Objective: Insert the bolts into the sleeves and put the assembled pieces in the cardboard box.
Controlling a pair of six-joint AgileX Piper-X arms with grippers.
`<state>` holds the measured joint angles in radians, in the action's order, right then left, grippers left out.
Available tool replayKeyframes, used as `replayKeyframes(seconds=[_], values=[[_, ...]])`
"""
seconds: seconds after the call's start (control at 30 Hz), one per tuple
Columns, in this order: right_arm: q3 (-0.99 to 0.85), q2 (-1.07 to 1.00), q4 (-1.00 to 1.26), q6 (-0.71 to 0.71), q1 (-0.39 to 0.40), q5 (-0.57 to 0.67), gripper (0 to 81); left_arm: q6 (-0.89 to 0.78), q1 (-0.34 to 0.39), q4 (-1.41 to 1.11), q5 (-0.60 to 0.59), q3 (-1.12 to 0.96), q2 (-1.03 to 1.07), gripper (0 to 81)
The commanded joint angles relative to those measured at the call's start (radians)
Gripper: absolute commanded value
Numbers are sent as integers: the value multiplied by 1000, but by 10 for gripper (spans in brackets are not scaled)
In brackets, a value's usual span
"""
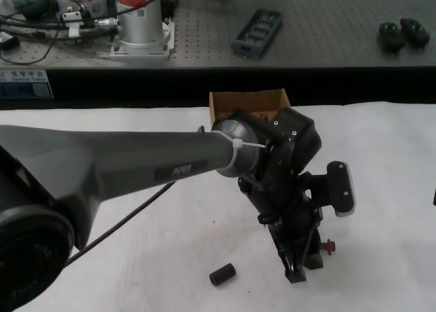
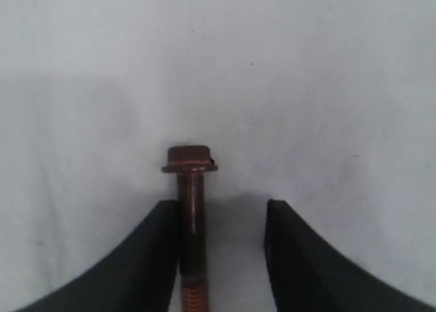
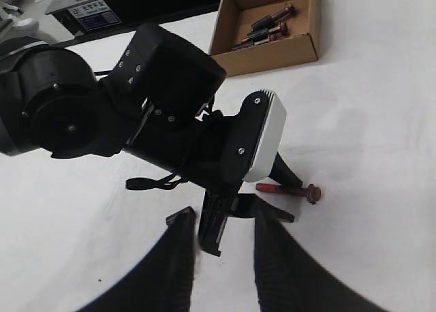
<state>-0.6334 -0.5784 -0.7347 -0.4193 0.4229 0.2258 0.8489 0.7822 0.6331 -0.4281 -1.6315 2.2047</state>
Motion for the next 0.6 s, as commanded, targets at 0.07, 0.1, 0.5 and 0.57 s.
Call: replayKeyframes(seconds=[0.07,0.1,0.5,0.57], values=[[-13,7,1,-8,-4,47,232,12,3,-25,9,-7,-3,262],[-13,7,1,-8,-4,55,232,12,3,-31,23,-7,-3,262],[-13,7,1,-8,-4,61,232,25,4,39,43,-7,41,222],[-13,7,1,-8,-4,61,232,25,5,40,59,-7,40,222]])
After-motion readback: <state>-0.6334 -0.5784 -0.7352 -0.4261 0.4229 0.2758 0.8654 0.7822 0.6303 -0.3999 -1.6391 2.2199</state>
